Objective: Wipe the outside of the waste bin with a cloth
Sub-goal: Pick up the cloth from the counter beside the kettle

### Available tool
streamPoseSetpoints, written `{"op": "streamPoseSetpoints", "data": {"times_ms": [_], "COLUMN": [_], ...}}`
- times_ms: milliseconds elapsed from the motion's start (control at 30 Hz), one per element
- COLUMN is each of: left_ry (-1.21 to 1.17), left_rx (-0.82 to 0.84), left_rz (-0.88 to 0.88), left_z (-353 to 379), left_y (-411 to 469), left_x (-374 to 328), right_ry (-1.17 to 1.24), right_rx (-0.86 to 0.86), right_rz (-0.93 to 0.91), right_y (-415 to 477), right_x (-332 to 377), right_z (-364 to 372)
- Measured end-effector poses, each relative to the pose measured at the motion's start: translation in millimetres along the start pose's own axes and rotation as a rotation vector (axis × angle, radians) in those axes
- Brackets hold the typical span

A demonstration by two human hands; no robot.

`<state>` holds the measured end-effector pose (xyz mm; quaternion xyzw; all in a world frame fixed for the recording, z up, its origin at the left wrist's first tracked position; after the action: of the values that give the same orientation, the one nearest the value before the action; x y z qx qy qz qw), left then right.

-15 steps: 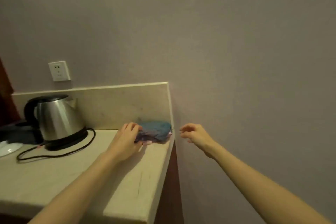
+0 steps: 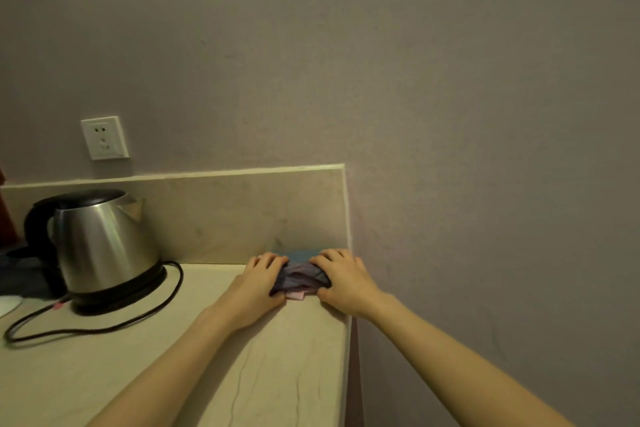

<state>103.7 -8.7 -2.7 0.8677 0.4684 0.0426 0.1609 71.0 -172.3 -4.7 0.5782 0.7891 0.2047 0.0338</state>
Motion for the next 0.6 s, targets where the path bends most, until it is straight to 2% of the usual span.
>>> {"op": "streamPoseSetpoints", "data": {"times_ms": [100,200,400,600], "left_ry": [0.108,0.078,0.074,0.114], "left_rx": [-0.054,-0.140,-0.295,-0.352], "left_rz": [-0.025,-0.064,0.020,0.265], "left_z": [1.5,-5.6,-39.3,-81.8], "left_y": [4.6,6.1,5.7,2.5], "left_x": [-6.1,-10.4,-35.8,-102.3], "right_ry": [-0.184,-0.237,-0.064,0.012], "right_rx": [-0.114,-0.188,-0.258,-0.358], "right_rz": [-0.025,-0.012,0.022,-0.109], "right_y": [3.8,4.2,-6.2,-45.8], "right_x": [8.1,14.3,4.5,-5.5], "right_z": [-2.3,-8.2,-28.6,-80.3]}}
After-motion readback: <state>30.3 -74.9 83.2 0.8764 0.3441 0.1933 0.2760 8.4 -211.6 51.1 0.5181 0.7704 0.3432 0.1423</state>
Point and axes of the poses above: each hand's wrist, its own y-axis towards the middle knuckle, its own z-axis out of the palm, x = y × z, the point moved 5 cm from there along y, towards the middle knuckle, and after that the axes turned 1 degree about -y, right-handed, at the moved point
